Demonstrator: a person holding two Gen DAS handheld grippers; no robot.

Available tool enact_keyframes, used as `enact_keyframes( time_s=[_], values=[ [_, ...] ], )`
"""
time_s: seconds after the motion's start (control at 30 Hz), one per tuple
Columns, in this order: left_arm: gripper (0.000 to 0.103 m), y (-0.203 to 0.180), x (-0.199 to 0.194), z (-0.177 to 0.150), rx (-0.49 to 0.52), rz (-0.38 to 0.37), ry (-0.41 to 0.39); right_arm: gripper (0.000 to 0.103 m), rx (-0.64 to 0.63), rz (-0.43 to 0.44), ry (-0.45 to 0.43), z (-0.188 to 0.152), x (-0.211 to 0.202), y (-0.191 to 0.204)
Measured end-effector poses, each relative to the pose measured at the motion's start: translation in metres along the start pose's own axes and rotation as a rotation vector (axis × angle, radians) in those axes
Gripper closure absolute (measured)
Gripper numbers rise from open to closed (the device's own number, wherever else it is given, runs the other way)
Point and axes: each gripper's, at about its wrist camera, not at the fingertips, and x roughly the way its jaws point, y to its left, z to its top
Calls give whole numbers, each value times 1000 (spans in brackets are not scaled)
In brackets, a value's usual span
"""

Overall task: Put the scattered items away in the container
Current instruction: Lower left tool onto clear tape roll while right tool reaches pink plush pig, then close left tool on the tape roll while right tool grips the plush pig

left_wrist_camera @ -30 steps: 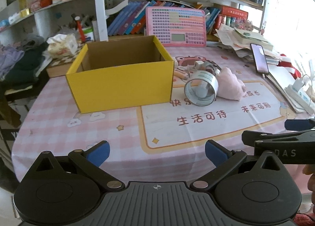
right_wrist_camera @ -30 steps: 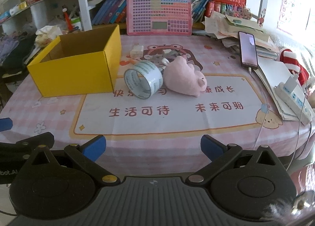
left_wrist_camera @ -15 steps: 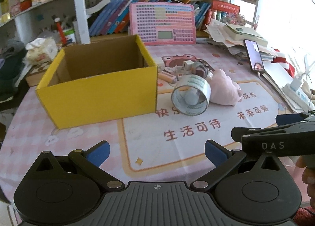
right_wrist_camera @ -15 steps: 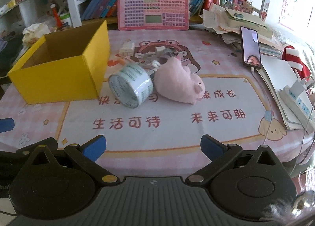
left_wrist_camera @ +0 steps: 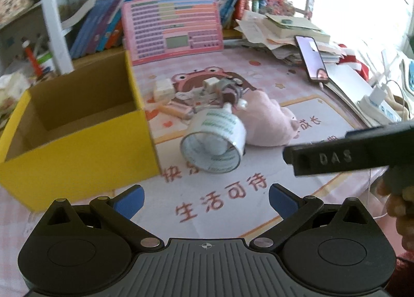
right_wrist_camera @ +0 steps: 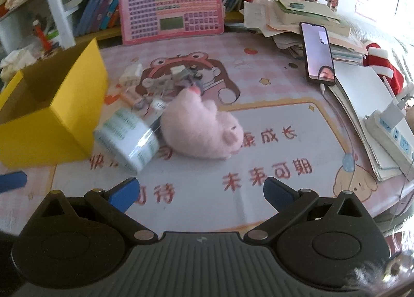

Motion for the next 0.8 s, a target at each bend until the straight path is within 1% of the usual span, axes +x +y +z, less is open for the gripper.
enact_keyframes(
  time_s=[0.2, 0.3, 0.4, 0.5, 0.53, 0.57, 0.6, 0.67, 0.7, 0.77, 0.8],
  values=[
    [1, -7, 17, 15, 27, -33, 1, 1, 33, 25, 3, 21, 20, -14],
    [4, -10, 27, 22, 31, -36, 7, 1, 33, 37, 19, 31, 33, -17],
    [6, -12, 40, 28, 20, -49, 30, 1, 28, 51, 37, 39, 47, -20],
    [17, -11, 53, 33, -2, -59, 61, 1, 23, 66, 58, 46, 60, -22],
    [22, -11, 57, 34, -10, -59, 66, 1, 20, 70, 63, 47, 63, -22],
    [26, -10, 61, 35, -20, -59, 70, 1, 17, 76, 67, 49, 66, -23],
    [27, -9, 65, 36, -31, -61, 73, 1, 13, 81, 69, 50, 70, -24],
    [37, -9, 71, 39, -49, -64, 72, 1, 5, 93, 75, 54, 75, -25],
    [39, -9, 73, 40, -54, -66, 72, 1, 3, 98, 77, 56, 78, -25],
    [52, -11, 79, 43, -66, -70, 76, 1, 0, 110, 84, 59, 84, -26],
    [54, -11, 82, 43, -73, -73, 81, 1, -2, 116, 88, 60, 86, -26]
  ],
)
